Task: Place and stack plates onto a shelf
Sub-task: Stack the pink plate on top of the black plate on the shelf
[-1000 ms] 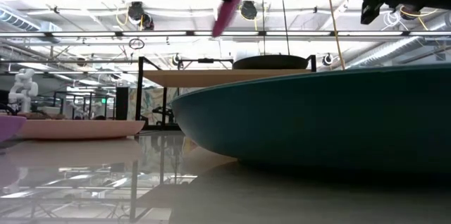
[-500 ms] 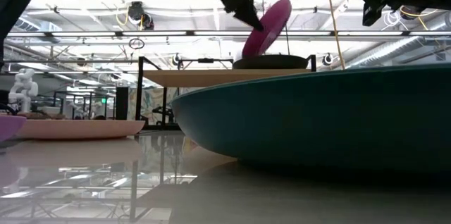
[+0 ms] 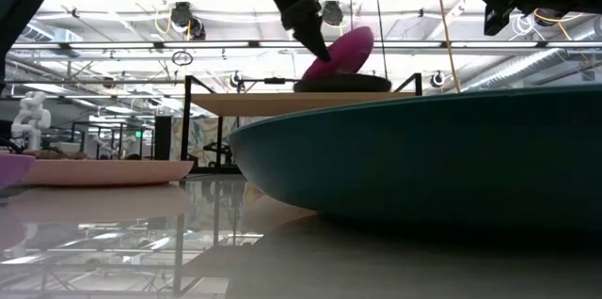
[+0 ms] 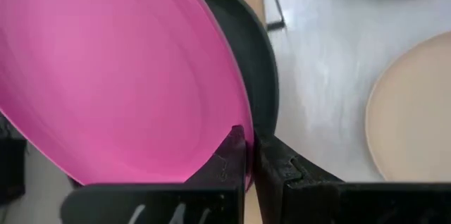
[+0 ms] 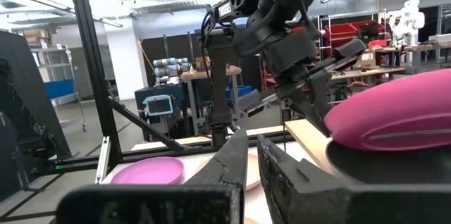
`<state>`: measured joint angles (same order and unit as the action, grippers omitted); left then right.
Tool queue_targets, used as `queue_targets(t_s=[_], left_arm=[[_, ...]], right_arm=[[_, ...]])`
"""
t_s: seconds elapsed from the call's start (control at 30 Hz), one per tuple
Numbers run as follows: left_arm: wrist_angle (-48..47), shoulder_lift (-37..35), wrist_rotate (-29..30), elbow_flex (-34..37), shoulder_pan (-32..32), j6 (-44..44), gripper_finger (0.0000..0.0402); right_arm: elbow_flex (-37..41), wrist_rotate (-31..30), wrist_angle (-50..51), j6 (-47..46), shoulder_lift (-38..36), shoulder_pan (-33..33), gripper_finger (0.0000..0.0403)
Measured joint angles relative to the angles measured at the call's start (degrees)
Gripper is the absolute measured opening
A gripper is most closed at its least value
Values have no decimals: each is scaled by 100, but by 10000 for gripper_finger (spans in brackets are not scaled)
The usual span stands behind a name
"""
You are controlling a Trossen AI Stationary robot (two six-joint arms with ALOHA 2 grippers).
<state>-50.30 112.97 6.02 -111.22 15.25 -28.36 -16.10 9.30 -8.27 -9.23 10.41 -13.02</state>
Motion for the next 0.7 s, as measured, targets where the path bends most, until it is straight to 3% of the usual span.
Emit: queue_targets(t_s=[0.4, 0.7], left_arm=[[411, -31, 7, 0, -16, -61, 54], [408, -84, 334, 0, -13, 200, 120]], right_arm=[[0, 0, 54, -13, 7, 0, 20], [0, 0, 157, 48, 7, 0, 20]])
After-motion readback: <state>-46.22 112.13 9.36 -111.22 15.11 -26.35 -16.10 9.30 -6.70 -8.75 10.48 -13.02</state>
